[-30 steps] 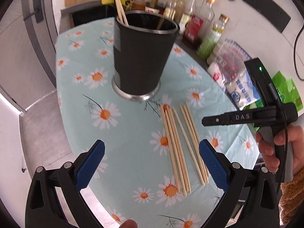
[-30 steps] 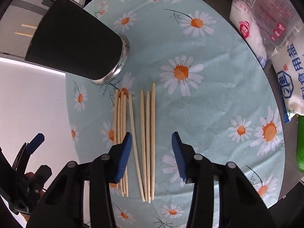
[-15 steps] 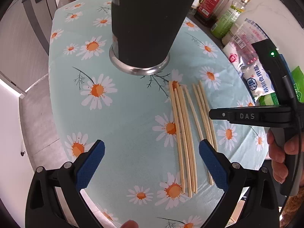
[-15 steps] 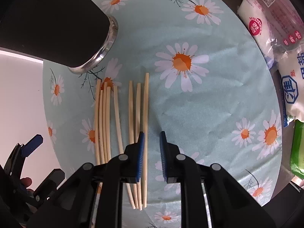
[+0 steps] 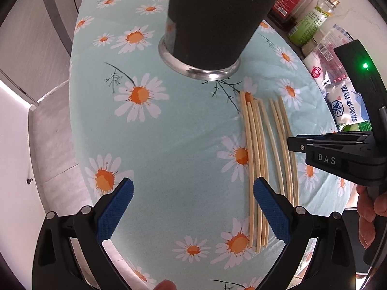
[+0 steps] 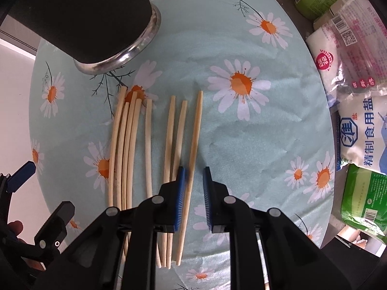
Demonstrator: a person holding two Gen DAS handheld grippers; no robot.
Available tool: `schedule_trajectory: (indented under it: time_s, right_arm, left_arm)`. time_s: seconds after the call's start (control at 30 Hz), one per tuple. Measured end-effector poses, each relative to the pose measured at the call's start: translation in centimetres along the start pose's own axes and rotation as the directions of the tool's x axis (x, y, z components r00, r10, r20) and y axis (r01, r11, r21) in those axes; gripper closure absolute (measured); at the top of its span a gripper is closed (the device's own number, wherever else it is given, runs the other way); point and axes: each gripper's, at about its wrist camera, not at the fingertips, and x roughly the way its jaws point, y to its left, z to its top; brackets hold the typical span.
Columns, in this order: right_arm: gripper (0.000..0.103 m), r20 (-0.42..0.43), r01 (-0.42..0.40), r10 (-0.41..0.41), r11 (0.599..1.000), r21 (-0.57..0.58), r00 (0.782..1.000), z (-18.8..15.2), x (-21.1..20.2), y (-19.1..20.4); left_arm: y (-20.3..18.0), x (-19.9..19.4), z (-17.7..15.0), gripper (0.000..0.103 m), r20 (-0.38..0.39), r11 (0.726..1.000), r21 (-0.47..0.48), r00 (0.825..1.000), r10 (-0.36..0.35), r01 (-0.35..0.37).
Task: Organize utensils
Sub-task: 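Move both grippers back down to the chopsticks on the tablecloth, then close the right gripper on a single wooden chopstick, then close the left gripper on a chopstick while the right gripper holds its own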
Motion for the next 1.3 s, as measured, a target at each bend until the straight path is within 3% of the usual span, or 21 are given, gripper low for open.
schedule_trajectory:
  time_s: [0.1, 0.2, 0.43, 0.73, 0.83, 0.97, 1.3]
  right_arm:
    - [0.088, -0.017, -0.007, 0.007, 1.0, 0.004, 1.0, 0.3, 0.3, 1.3]
    - [0.097, -0.029, -0.012, 0.012, 1.0, 0.007, 0.999, 0.7, 0.5, 1.1]
    - [0.097, -0.073, -0.143, 0.145, 0.989, 0.041, 0.987, 1.6, 1.1, -1.2]
    - [0.097, -0.059, -0.29, 0.293, 0.955, 0.054, 0.954, 1.3, 1.3, -5.4]
    - [0.097, -0.054, -0.312, 0.314, 0.949, 0.041, 0.948, 1.1, 1.4, -6.3]
    - [0.097, -0.053, -0.335, 0.335, 0.942, 0.015, 0.941, 0.4, 1.1, -7.1]
    - [0.097, -0.042, -0.384, 0.383, 0.923, -0.036, 0.923, -0.1, -2.4, -8.3]
  left_arm:
    - [0.2, -0.2, 0.0, 0.006, 0.004, 1.0, -0.007, 1.0, 0.002, -0.002]
    - [0.0, -0.3, 0.1, 0.006, 0.002, 1.0, -0.01, 1.0, 0.001, -0.001]
    - [-0.6, 0.3, 0.7, 0.006, -0.037, 1.0, -0.023, 0.999, -0.005, 0.004]
    - [-1.9, 1.5, 1.9, 0.007, -0.114, 0.996, -0.084, 0.993, -0.041, 0.032]
    - [-2.5, 2.1, 2.3, 0.01, -0.13, 0.996, -0.084, 0.991, -0.025, 0.015]
    - [-3.3, 3.2, 2.6, 0.033, -0.16, 0.997, -0.069, 0.987, 0.032, -0.044]
    - [-4.8, 4.7, 3.1, 0.036, -0.168, 0.989, -0.044, 0.977, 0.136, -0.145]
